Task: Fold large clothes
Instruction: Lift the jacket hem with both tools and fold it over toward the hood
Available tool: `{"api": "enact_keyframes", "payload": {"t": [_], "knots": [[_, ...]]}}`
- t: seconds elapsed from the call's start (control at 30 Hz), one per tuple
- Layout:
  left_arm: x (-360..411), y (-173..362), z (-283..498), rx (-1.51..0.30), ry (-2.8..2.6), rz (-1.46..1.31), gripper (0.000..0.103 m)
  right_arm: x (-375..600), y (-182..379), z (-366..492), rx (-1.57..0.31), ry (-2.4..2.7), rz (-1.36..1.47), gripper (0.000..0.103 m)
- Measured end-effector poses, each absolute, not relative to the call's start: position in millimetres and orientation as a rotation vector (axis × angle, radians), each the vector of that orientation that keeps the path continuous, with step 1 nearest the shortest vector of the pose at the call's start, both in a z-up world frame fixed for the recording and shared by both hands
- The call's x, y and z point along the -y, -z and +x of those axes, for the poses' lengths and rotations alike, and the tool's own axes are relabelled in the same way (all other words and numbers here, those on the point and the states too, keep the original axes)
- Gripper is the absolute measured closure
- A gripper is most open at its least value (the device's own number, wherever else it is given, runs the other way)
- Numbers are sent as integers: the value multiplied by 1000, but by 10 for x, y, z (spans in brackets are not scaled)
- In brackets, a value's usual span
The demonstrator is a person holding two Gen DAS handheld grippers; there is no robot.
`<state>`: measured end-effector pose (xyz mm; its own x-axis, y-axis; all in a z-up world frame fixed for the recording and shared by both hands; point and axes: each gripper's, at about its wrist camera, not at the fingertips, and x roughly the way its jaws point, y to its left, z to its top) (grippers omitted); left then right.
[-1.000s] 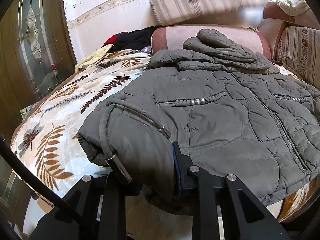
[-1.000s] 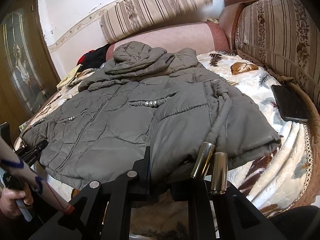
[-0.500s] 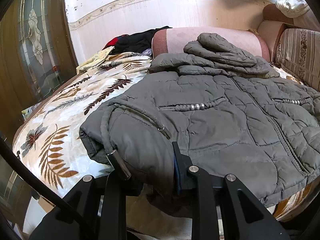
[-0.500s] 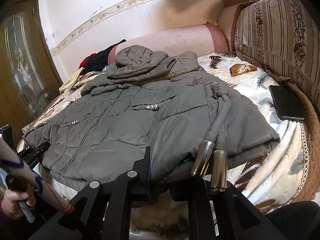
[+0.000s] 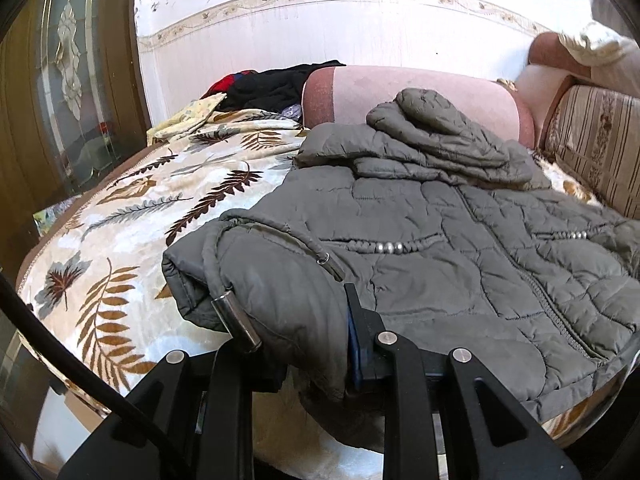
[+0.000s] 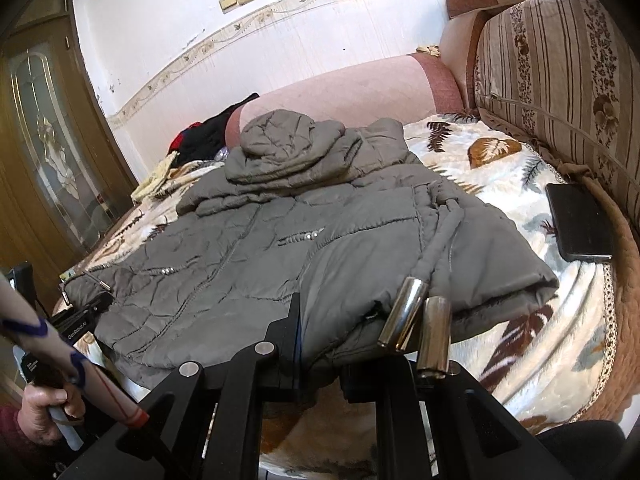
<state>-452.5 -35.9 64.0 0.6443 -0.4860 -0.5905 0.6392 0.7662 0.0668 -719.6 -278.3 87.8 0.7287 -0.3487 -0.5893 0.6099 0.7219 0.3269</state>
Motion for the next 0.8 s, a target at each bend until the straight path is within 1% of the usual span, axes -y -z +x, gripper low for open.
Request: {"api": "enact_keyframes", "payload": {"t": [0.33,0.47,0.63,0.8], "knots": [[401,-954,-4448,-574,701,287,81,2878,-1080,-7196,-497,527,566,89],[488,-1163,-4360,-567,721,273,81,2955,-1279,-7144,-464,512,569,89],[741,-1595,-4147,-534,751,253,80,3169,-1643,-6982,-416,495,568,89],[1143,-2169,-3713,-519,779,204,79,3562,-2124,-6651,-357,492,583,88]]}}
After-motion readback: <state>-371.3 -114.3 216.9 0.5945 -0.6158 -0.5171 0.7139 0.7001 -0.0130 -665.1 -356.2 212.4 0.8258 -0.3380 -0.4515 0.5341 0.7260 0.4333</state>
